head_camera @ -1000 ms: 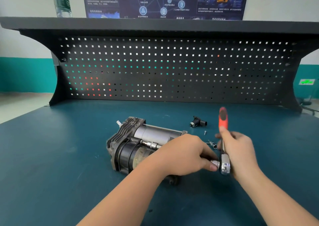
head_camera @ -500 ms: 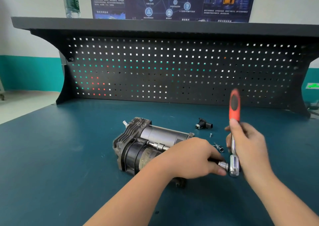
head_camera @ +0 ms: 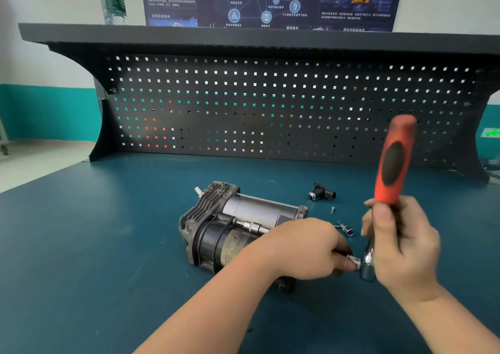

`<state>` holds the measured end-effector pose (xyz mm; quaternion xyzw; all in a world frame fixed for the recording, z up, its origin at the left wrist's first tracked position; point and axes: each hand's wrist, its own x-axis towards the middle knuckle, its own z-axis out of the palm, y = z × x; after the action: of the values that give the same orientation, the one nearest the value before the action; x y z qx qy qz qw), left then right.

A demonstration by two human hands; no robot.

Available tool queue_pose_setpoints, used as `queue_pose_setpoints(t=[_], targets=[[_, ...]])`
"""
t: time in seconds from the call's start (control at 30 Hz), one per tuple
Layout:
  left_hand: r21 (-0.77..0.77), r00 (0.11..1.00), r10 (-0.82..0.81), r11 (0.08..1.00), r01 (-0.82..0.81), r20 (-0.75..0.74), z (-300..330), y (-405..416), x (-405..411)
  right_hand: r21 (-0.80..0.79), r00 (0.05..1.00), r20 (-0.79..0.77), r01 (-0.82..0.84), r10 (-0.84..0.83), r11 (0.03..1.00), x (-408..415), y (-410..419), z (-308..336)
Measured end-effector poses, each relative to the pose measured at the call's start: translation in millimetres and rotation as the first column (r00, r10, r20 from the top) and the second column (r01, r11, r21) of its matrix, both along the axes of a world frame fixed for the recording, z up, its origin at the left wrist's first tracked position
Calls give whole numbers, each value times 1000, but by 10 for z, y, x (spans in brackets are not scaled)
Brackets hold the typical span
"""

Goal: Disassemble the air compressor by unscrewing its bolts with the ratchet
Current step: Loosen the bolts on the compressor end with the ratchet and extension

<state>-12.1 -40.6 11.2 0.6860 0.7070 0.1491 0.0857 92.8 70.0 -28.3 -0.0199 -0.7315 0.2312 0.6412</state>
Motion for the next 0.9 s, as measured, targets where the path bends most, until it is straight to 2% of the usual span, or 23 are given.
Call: queue_pose_setpoints(t=[0.07,0.13,0.23,0.3,0.47,0.6,0.67,0.73,0.83,0.9], targets=[[35,1000,11,999,-11,8,-5,2,-4,-257,998,52,-20,35,966,-50,31,71],[84,999,18,996,-21,37,-14,1,5,-451,992,124,34,24,892,-95,122,101],[143,999,26,989,-31,41,-50,18,53,-600,989,139,50,43,798,-83,216,79],[153,1000,26,988,-26,6,-79,32,88,-581,992,122,48,28,812,-55,205,61],[157,1000,11,988,-7,-26,-81,33,62,-396,999,51,6,16,918,-39,93,41],[168,997,21,986,-9,-68,-109,37,39,-396,997,69,10,18,918,-64,140,7],[221,998,27,975,-15,-54,-88,32,26,-412,994,104,19,26,911,-79,175,-7],[351,999,30,936,-19,-26,-24,-5,-13,-421,991,123,10,47,907,-88,192,-34],[499,982,188,848,-178,31,117,-176,-243,-423,991,129,13,46,906,-97,199,-65],[469,938,344,822,-325,47,160,-364,-532,-424,991,132,22,38,906,-104,204,-63]])
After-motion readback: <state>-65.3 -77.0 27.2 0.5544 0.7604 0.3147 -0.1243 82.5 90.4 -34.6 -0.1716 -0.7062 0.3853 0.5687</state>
